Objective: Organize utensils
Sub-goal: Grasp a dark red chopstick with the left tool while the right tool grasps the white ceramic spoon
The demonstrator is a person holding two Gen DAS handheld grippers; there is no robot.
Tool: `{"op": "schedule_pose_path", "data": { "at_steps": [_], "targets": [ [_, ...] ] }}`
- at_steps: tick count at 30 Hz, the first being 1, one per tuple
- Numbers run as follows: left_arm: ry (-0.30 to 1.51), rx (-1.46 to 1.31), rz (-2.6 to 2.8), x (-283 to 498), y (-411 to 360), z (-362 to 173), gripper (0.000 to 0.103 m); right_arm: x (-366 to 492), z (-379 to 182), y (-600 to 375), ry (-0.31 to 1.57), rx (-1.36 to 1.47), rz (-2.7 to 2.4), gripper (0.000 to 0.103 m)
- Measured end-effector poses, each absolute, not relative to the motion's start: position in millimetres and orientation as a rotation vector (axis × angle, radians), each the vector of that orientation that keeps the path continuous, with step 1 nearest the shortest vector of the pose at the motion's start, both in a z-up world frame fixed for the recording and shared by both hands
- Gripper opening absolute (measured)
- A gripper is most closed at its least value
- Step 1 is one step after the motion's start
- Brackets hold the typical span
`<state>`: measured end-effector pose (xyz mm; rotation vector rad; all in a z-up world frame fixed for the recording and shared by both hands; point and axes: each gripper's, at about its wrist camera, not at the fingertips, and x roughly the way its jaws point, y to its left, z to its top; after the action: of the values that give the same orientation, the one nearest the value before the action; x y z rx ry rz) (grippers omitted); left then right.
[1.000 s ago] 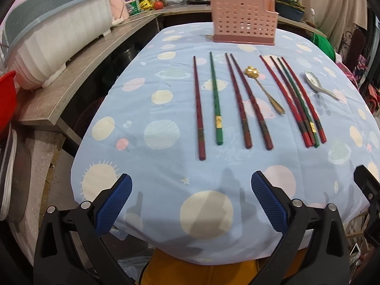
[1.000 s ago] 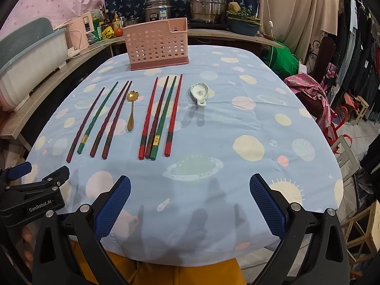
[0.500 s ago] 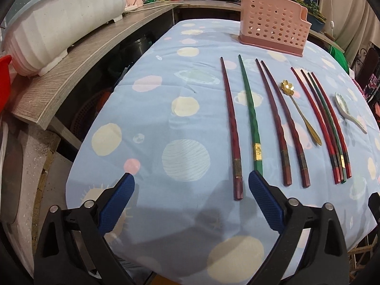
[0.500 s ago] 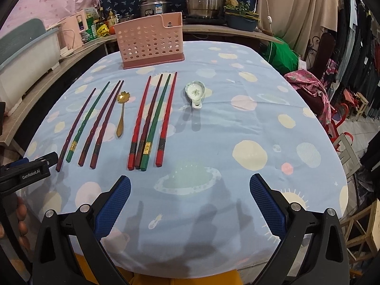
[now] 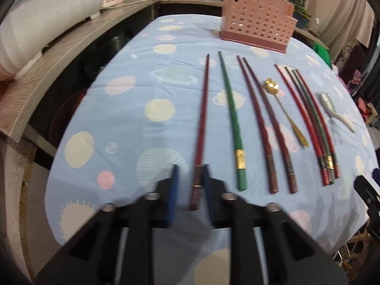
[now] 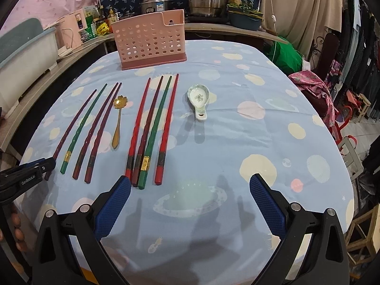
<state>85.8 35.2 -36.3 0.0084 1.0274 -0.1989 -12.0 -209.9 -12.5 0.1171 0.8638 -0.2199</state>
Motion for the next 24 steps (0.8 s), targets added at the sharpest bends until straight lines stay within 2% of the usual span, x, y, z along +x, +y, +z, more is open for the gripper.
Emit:
{"op": "schedule_pose_path", "data": {
  "at_steps": [4, 10, 15, 18, 24],
  "targets": [
    [1.031, 0.001, -0.226, 89.5, 30.5, -36.2, 0.007, -2.4, -7.4, -221.8, 0.845, 0.133, -0.22, 0.089],
    [1.033, -0.006, -0.228, 97.6, 28.3, -36.4, 0.007, 27.9, -0.9, -250.2, 0.825, 0.246, -0.177, 0.065],
    [1.028, -0.006, -0.226, 101.5, 27.9, -36.9, 0.007, 59.8, -5.6, -271.6, 0.833, 0.333, -0.144, 0.038],
    [1.029, -0.002, -0.226, 103.8, 26.9, -36.6, 0.007, 73.4, -14.0, -279.5, 0.855, 0.371, -0.134, 0.026],
    [1.026, 0.001, -0.224, 106.5, 26.0, -36.4, 0.007, 84.0, -33.5, -279.9, 0.906, 0.395, -0.115, 0.017]
  ]
}}
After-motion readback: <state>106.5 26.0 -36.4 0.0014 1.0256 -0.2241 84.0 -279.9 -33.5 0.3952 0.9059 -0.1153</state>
